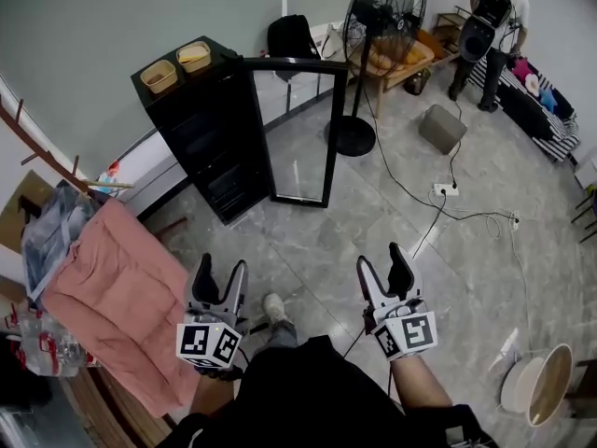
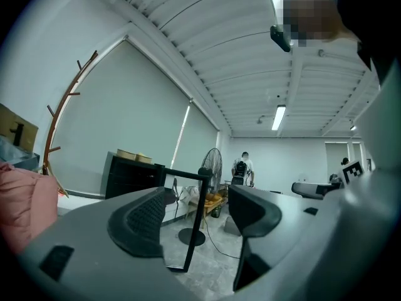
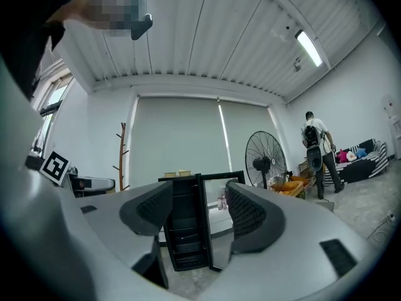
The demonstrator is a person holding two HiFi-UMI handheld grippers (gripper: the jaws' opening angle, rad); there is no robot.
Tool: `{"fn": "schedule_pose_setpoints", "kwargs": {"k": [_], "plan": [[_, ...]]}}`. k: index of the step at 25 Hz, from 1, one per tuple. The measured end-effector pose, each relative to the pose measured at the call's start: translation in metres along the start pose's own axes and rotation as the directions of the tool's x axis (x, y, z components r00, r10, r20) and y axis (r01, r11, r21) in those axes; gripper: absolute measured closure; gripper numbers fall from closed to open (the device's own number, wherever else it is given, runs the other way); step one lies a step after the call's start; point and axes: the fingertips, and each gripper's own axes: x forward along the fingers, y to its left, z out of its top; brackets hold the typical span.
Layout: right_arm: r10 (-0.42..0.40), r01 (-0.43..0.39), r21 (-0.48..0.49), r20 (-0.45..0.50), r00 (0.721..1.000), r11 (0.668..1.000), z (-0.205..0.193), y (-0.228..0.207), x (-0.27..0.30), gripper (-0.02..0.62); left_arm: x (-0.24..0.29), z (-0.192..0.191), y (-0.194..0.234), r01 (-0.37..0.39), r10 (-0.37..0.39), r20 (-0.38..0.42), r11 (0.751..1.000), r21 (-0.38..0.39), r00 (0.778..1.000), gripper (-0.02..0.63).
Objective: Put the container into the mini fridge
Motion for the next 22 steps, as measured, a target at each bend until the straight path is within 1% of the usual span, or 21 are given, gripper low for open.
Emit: {"fn": "schedule_pose_setpoints", "kwargs": {"k": [3, 5, 8, 13, 18, 22], "plan": [[-0.019, 0.019, -0.012, 0.019, 1.000, 1.000, 0.004, -0.007, 0.031, 0.308, 0.027, 0.002, 0.024, -0.001, 0.001, 0.017, 1.000, -0.017, 1.000, 0.287], [-0.019, 0.019, -0.004, 0.032, 0.999, 1.000, 0.009, -0.008, 0.059, 0.308, 0.046, 0.013, 0.040, 0.000, 0.000, 0.041, 1.000, -0.008, 0.999, 0.287], [-0.013, 0.014, -0.013, 0.058, 0.998, 1.000, 0.015, 0.000, 0.099, 0.311, 0.071, 0.028, 0.070, -0.003, 0.003, 0.071, 1.000, 0.002, 0.997, 0.287], [0.010, -0.010, -0.005, 0.075, 0.997, 1.000, 0.014, 0.016, 0.164, 0.319, 0.103, 0.045, 0.117, -0.007, 0.006, 0.098, 1.000, 0.008, 0.995, 0.287], [0.023, -0.022, -0.007, 0.081, 0.996, 1.000, 0.009, 0.033, 0.214, 0.322, 0.127, 0.053, 0.157, -0.005, 0.004, 0.096, 1.000, 0.008, 0.995, 0.288], [0.032, -0.033, 0.000, 0.056, 0.998, 0.999, -0.003, 0.041, 0.242, 0.327, 0.139, 0.051, 0.178, -0.014, 0.014, 0.082, 1.000, -0.004, 0.997, 0.288]]}}
